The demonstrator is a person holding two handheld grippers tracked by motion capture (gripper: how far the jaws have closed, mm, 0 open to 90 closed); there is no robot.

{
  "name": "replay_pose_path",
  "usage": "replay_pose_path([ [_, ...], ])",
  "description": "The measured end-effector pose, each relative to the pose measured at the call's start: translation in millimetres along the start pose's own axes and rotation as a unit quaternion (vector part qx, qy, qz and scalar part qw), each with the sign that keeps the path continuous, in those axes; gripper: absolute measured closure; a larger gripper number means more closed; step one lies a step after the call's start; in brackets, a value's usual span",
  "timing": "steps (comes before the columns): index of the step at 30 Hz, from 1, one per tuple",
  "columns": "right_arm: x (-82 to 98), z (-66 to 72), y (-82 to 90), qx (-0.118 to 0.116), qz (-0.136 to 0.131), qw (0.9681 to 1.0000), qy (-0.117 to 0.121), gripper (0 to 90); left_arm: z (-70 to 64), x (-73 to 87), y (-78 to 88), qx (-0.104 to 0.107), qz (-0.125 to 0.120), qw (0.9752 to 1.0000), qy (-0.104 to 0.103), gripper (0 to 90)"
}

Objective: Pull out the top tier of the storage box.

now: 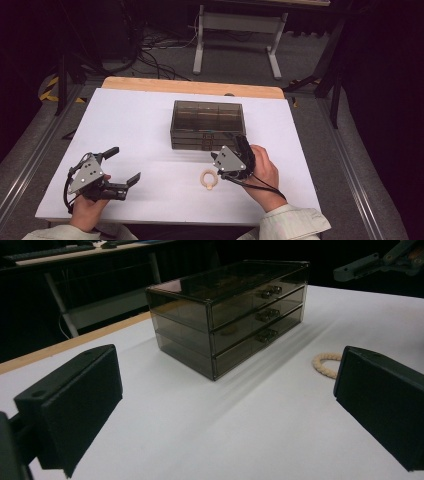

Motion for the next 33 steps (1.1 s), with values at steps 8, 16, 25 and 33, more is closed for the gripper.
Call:
replay_pose_path([
  [8, -0.1, 12.0, -6.0, 0.038, 0.033, 0.997, 0.058, 34.9, -0.2, -0.2, 0.3, 0.0, -0.002, 1.0, 0.001, 0.2],
  [16, 1.7, 21.0, -9.9, 0.089, 0.048, 0.9899, 0.099, 38.8, -0.2, -0.3, 0.3, 0.0, -0.002, 1.0, 0.0, 0.3],
  [25, 4.0, 30.0, -15.3, 0.121, 0.068, 0.9781, 0.155, 41.6, -0.2, -0.3, 0.7, -0.001, -0.003, 1.0, 0.003, 0.3],
  [33, 6.4, 38.8, -24.1, 0.137, 0.094, 0.9667, 0.195, 45.0, -0.6, -0.2, 0.6, -0.001, -0.002, 1.0, 0.003, 0.3],
])
Point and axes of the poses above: each handheld gripper's, and its own axes: y roughly backward along the jaws, x roughly out of its underside, z roughly to its left, the point moved 3 cm from there along -y, roughly forward along the jaws, and after that the axes turned 3 degrees about -x, right-handed, at the moved point
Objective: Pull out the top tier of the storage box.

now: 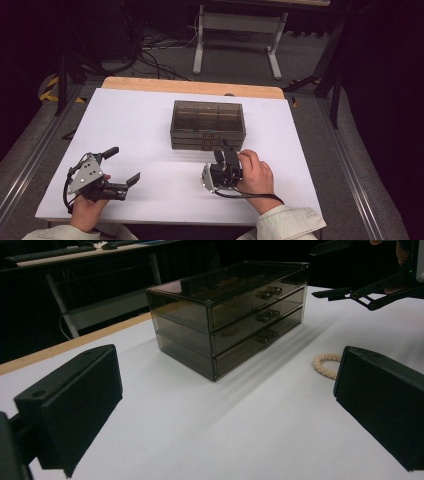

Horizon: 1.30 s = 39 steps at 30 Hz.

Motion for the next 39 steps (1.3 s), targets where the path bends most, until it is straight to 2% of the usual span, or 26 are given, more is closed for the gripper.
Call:
replay_pose_path([
  [1, 0.7, 2.3, 0.4, -0.001, 0.011, 0.9999, -0.009, 45.0, 0.2, -0.1, 0.0, 0.0, 0.0, 1.0, -0.002, 0.3],
  [2, 0.2, 1.2, -1.6, 0.002, 0.008, 1.0, 0.005, 45.2, 0.2, -0.1, 0.0, 0.0, 0.0, 1.0, -0.002, 0.3],
  [5, 0.8, 3.5, -3.4, 0.001, 0.017, 0.9998, 0.01, 45.7, 0.3, 0.0, 0.0, 0.0, 0.001, 1.0, -0.002, 0.3],
  [8, 0.7, 5.9, -5.6, 0.008, 0.022, 0.9994, 0.026, 47.0, 0.2, 0.0, -0.1, 0.0, 0.0, 1.0, -0.002, 0.3],
  [9, 1.1, 8.4, -5.3, 0.009, 0.031, 0.9993, 0.021, 47.1, 0.2, 0.0, -0.2, 0.0, 0.0, 1.0, -0.002, 0.3],
  [11, 0.3, 8.5, -7.1, 0.014, 0.028, 0.9987, 0.042, 47.7, 0.3, 0.1, -0.3, 0.0, 0.001, 1.0, -0.004, 0.3],
  [12, 0.4, 10.7, -7.1, 0.013, 0.033, 0.9987, 0.036, 47.9, 0.3, 0.1, -0.3, 0.0, 0.001, 1.0, -0.004, 0.3],
  [14, -0.7, 10.8, -8.8, 0.017, 0.03, 0.9982, 0.05, 48.2, 0.0, 0.1, -0.1, 0.0, 0.001, 1.0, 0.0, 0.3],
  [19, -3.7, 13.6, -12.7, 0.018, 0.032, 0.998, 0.053, 49.7, 0.2, 0.0, -0.2, 0.0, 0.001, 1.0, -0.004, 0.3],
  [30, -10.6, 16.9, -28.2, 0.029, 0.042, 0.996, 0.073, 59.2, 0.2, 0.0, 0.0, 0.0, 0.001, 1.0, -0.005, 0.3],
  [39, -13.3, 19.0, -38.7, 0.036, 0.05, 0.9936, 0.094, 63.7, 0.2, 0.0, -0.2, 0.001, 0.001, 1.0, -0.007, 0.3],
])
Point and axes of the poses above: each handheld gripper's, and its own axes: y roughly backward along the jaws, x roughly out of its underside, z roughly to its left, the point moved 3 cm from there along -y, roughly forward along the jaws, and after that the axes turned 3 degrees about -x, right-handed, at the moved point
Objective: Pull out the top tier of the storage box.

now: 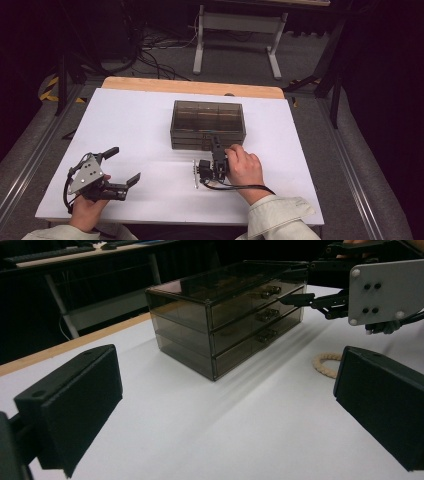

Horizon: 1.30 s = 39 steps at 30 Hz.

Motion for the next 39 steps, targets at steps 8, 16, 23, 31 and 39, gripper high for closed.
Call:
replay_pose_path([
  [8, -1.0, 0.8, -5.0, 0.005, 0.008, 0.9999, 0.006, 71.7, -0.1, 0.0, -0.2, 0.001, 0.001, 1.0, 0.0, 0.3],
  [16, -2.1, 2.4, -7.6, 0.005, 0.012, 0.9999, 0.01, 77.9, -0.1, 0.0, -0.3, 0.0, 0.001, 1.0, 0.001, 0.3],
  [23, -2.5, 2.8, -8.0, 0.003, 0.013, 0.9998, 0.012, 80.2, -0.1, -0.1, -0.2, 0.0, 0.0, 1.0, 0.002, 0.3],
  [31, -2.5, 2.0, -7.5, 0.0, 0.012, 0.9999, 0.011, 80.7, -0.1, -0.1, -0.3, 0.0, 0.001, 1.0, 0.002, 0.3],
  [39, -2.2, 1.7, 0.6, -0.009, 0.007, 0.9999, 0.012, 80.7, 0.0, -0.2, 0.3, 0.0, 0.0, 1.0, 0.002, 0.3],
])
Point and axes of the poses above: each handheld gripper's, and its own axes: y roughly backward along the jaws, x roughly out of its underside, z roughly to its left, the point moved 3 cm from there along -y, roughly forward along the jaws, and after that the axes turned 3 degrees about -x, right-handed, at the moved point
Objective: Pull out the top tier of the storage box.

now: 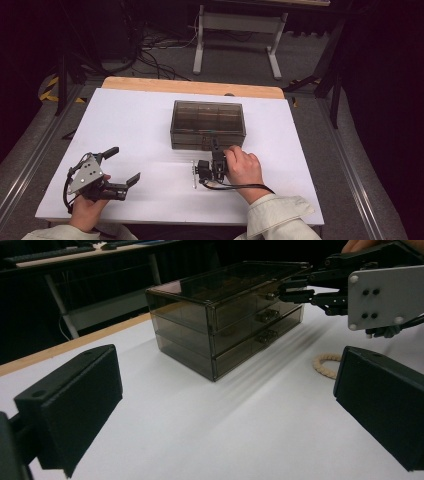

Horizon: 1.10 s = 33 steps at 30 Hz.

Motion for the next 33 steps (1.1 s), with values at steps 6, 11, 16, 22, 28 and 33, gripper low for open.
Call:
replay_pose_path([
  [6, 0.6, 0.8, 11.3, -0.009, -0.007, 0.9999, -0.003, 80.3, -0.1, -0.1, 0.0, -0.001, 0.001, 1.0, -0.001, 0.3],
  [11, 1.7, 0.9, 17.8, -0.016, -0.01, 0.9998, -0.008, 80.2, -0.1, -0.1, -0.1, -0.001, 0.001, 1.0, -0.002, 0.3],
  [16, 2.6, 0.7, 19.4, -0.021, -0.015, 0.9996, -0.009, 79.0, -0.3, 0.0, -0.4, 0.0, 0.002, 1.0, -0.001, 0.3],
  [22, 4.5, -2.6, 21.4, -0.024, -0.018, 0.9994, -0.017, 72.4, -0.2, -0.1, -0.1, 0.0, 0.002, 1.0, -0.002, 0.3],
  [28, 6.4, -4.6, 25.0, -0.028, -0.02, 0.9992, -0.018, 69.2, -0.4, 0.0, -0.4, 0.0, 0.002, 1.0, -0.001, 0.3],
  [33, 7.5, -8.0, 30.1, -0.03, -0.03, 0.9987, -0.029, 65.3, -0.5, -0.1, -0.3, -0.001, 0.002, 1.0, -0.001, 0.3],
])
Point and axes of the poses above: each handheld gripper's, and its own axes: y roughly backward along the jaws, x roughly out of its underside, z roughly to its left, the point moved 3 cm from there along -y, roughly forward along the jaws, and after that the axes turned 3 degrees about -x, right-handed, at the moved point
